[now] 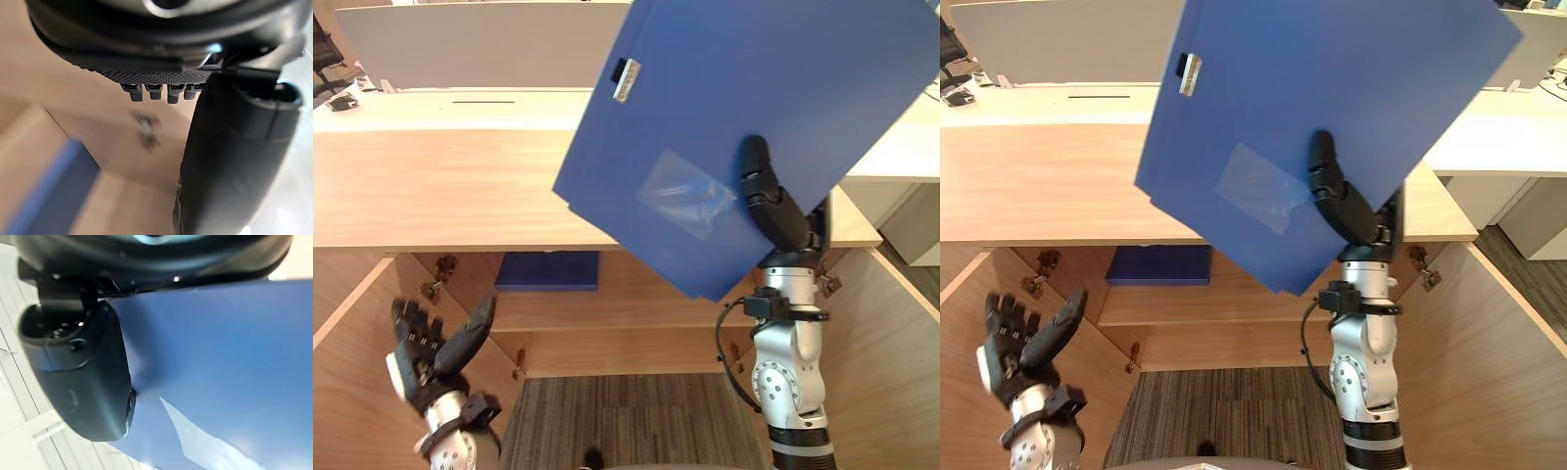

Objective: Walk over to the cabinet, pick up the folder, carry it to the office cabinet, place the folder inside the office cabinet, then close the office cabinet door

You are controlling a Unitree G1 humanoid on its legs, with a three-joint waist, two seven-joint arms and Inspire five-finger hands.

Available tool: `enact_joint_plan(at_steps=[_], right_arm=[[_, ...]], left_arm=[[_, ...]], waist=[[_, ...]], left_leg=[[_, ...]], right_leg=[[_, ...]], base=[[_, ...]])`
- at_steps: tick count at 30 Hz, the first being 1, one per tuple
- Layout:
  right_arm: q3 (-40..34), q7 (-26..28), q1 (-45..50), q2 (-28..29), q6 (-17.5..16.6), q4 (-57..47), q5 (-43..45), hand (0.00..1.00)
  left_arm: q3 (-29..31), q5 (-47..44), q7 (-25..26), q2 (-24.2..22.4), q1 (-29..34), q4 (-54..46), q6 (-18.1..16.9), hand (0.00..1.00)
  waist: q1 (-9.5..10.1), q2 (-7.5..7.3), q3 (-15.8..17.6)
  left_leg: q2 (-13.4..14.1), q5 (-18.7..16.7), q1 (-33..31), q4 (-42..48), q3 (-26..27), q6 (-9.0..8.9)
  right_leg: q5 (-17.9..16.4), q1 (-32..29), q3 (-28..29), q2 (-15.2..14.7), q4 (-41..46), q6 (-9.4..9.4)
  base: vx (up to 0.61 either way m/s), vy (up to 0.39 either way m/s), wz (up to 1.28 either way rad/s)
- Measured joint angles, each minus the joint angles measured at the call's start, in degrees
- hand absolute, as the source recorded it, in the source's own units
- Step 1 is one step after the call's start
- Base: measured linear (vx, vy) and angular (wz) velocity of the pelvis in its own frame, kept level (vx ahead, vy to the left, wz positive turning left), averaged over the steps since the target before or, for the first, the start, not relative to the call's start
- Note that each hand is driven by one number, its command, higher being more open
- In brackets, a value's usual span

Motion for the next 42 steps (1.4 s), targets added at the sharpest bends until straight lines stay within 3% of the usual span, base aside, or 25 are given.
enact_joint_plan(at_steps=[7, 11, 13, 16, 20, 26, 31, 36, 42], right_arm=[[16.25, 2.05, 0.52, -7.35, 1.18, 7.23, -7.48, 0.0], [24.3, 3.15, -6.79, -9.25, 3.66, 17.6, -14.07, 0.0], [27.43, 2.78, -13.56, -9.96, 4.84, 23.33, -19.16, 0.0], [29.31, 2.51, -15.92, -11.06, 5.05, 23.94, -23.76, 0.0], [29.4, 0.3, -18.78, -11.56, 5.54, 25.14, -26.53, 0.0], [19.82, -4.29, -21.26, -9.22, 6.95, 26.02, -22.73, 0.0], [5.59, -11.66, -28.51, -7.32, 6.76, 25.93, -7.16, 0.0], [-2.0, -17.63, -37.7, -7.58, 4.87, 26.43, 0.3, 0.0], [-8.66, -23.06, -50.47, -7.54, 4.04, 38.88, 11.13, 0.0]], left_arm=[[-2.89, 4.25, -3.07, 2.35, -2.27, 25.35, 4.18, 1.0], [-7.88, 8.14, -5.36, 6.08, -8.99, 39.71, 6.03, 1.0], [-7.97, 9.59, -6.31, 8.81, -14.93, 44.85, 6.38, 1.0], [-8.99, 10.18, -6.28, 10.17, -17.22, 46.8, 6.46, 1.0], [-11.25, 10.73, -6.27, 10.46, -21.06, 46.61, 6.22, 1.0], [-12.37, 10.76, -6.3, 9.9, -27.03, 41.58, 5.46, 1.0], [-11.93, 10.49, -6.08, 8.86, -27.95, 34.96, 5.12, 1.0], [-11.36, 9.1, -5.11, 7.71, -28.02, 30.53, 4.89, 1.0], [-13.01, 7.77, -3.97, 5.59, -29.36, 27.56, 4.51, 1.0]], waist=[[0.52, -0.36, 1.39], [1.29, -0.35, 8.32], [1.4, 0.98, 14.51], [1.26, 2.04, 17.97], [1.29, 3.63, 20.63], [2.3, 4.78, 22.79], [3.75, 5.3, 23.48], [4.57, 5.32, 24.0], [5.43, 5.34, 24.01]], left_leg=[[0.32, 0.2, -1.56, 0.07, 0.01, -0.09], [1.03, -0.56, -7.85, 5.48, 0.08, 0.0], [2.68, -4.24, -16.9, 16.66, 0.12, 0.16], [3.42, -6.71, -22.16, 22.68, 0.21, -0.18], [3.93, -9.08, -32.84, 31.37, 0.09, 0.12], [5.71, -12.48, -48.44, 44.6, -0.14, 0.52], [6.19, -14.35, -58.02, 52.53, -1.21, 0.61], [6.76, -15.16, -62.99, 56.41, -1.32, 0.49], [7.38, -15.39, -65.23, 58.18, -1.43, 0.3]], right_leg=[[-0.11, -1.91, -0.02, -0.06, 0.8, -0.04], [-0.43, -7.57, 0.4, 0.0, 5.07, -0.58], [-1.48, -14.51, 0.78, 0.4, 11.19, -1.08], [-3.44, -19.88, 1.41, 0.62, 17.09, -1.0], [-7.31, -31.7, 1.92, -0.34, 28.33, -1.16], [-11.59, -47.48, 2.2, -1.01, 42.67, -1.34], [-14.46, -56.77, 2.27, -1.66, 51.43, -1.77], [-15.77, -62.08, 2.66, -1.71, 55.95, -2.11], [-16.17, -64.35, 2.53, -1.58, 57.84, -2.38]], base=[[0.0, 0.0, 0.0], [-0.07, 0.005, 0.0], [-0.14, 0.012, -0.05], [-0.19, 0.027, -0.11], [-0.19, 0.015, 0.02], [-0.13, -0.004, 0.01], [-0.08, -0.041, 0.07], [-0.04, -0.07, -0.01], [-0.03, -0.071, -0.01]])
